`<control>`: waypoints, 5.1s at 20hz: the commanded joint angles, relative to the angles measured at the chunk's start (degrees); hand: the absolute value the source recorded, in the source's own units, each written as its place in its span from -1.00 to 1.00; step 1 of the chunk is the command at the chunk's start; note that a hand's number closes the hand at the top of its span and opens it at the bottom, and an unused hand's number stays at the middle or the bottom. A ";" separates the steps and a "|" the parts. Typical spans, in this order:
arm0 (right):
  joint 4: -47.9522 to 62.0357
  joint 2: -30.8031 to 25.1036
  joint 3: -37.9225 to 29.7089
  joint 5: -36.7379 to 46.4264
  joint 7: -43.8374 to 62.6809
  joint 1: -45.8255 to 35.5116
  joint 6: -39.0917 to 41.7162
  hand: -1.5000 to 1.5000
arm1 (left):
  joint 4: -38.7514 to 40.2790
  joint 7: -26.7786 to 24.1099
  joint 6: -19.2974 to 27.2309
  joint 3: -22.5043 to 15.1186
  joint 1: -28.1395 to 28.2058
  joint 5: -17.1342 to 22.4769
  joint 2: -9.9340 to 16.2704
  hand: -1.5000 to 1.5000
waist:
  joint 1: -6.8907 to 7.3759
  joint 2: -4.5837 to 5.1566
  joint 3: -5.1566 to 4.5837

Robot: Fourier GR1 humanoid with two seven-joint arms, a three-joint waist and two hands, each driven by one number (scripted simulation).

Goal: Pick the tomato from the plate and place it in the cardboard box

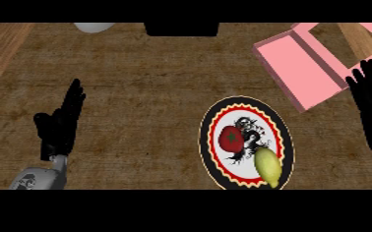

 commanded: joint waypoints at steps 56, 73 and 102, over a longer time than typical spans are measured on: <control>-18.58 17.61 27.58 58.91 57.89 1.39 3.80 -1.00 | -17.55 10.23 -6.86 7.94 1.74 3.11 -6.67 0.00 | -0.77 -0.07 -0.24; -12.11 21.48 21.93 60.81 49.95 3.10 7.76 -1.00 | -15.81 11.09 -8.14 9.50 -0.93 -2.22 -11.27 0.00 | -1.05 -0.05 -0.24; 3.50 29.11 23.01 64.35 39.62 4.77 2.00 -1.00 | -21.75 14.24 -12.77 12.79 3.73 -5.45 -13.45 0.00 | -0.85 -0.08 -0.24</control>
